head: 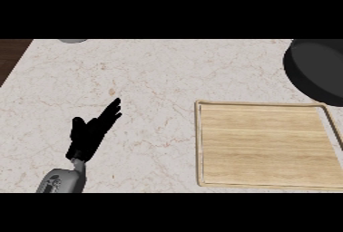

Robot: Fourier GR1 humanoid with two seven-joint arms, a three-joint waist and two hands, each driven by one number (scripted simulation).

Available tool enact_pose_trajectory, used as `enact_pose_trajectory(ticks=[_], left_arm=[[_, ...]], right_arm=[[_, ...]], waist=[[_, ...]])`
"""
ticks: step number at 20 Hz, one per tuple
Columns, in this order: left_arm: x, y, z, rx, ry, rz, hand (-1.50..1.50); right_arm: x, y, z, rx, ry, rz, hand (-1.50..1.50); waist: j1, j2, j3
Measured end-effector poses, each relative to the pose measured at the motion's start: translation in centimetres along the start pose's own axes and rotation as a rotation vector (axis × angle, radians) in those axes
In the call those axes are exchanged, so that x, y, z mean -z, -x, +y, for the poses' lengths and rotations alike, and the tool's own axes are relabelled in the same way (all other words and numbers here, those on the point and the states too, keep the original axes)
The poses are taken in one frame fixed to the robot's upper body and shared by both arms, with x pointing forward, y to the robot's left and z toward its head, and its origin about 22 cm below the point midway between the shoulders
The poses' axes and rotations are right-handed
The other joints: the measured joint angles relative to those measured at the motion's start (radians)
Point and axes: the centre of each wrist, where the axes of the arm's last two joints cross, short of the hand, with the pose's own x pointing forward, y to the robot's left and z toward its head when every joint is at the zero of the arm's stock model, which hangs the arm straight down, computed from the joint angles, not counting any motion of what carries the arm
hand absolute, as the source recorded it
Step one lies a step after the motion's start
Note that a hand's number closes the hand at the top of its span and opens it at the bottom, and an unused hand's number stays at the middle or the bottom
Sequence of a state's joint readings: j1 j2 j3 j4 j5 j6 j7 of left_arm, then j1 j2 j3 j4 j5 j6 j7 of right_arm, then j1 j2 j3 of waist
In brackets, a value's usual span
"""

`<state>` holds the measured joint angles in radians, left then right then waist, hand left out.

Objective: Pick the tomato from the tray and place it in the pot

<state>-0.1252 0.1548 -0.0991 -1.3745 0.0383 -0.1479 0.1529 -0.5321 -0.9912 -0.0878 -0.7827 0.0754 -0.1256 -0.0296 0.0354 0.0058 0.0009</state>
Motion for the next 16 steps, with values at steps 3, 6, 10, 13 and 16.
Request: enact_pose_trajectory(ticks=[3,6,10,13,16], left_arm=[[0.0,0.1,-0.4,-0.002,0.004,-0.009,0.00],[-0.2,0.0,-0.5,-0.002,0.005,-0.009,0.00],[0.1,-0.3,-0.6,0.007,0.014,-0.015,0.00],[0.4,-0.5,-1.1,0.016,0.026,-0.020,0.00],[0.6,-0.8,-1.1,0.013,0.027,-0.021,0.00]], right_arm=[[1.4,-2.3,0.4,-0.054,-0.034,0.011,1.50],[2.5,-3.8,1.7,-0.106,-0.070,0.019,1.50],[2.9,-4.1,3.7,-0.279,-0.094,0.050,1.50],[3.2,-4.4,5.0,-0.421,-0.117,0.085,1.50],[3.5,-4.8,6.3,-0.502,-0.181,0.144,1.50]], waist=[[0.005,0.001,0.000],[0.011,0.003,0.000],[0.027,0.010,0.001],[0.038,0.015,0.001],[0.043,0.017,0.002]])
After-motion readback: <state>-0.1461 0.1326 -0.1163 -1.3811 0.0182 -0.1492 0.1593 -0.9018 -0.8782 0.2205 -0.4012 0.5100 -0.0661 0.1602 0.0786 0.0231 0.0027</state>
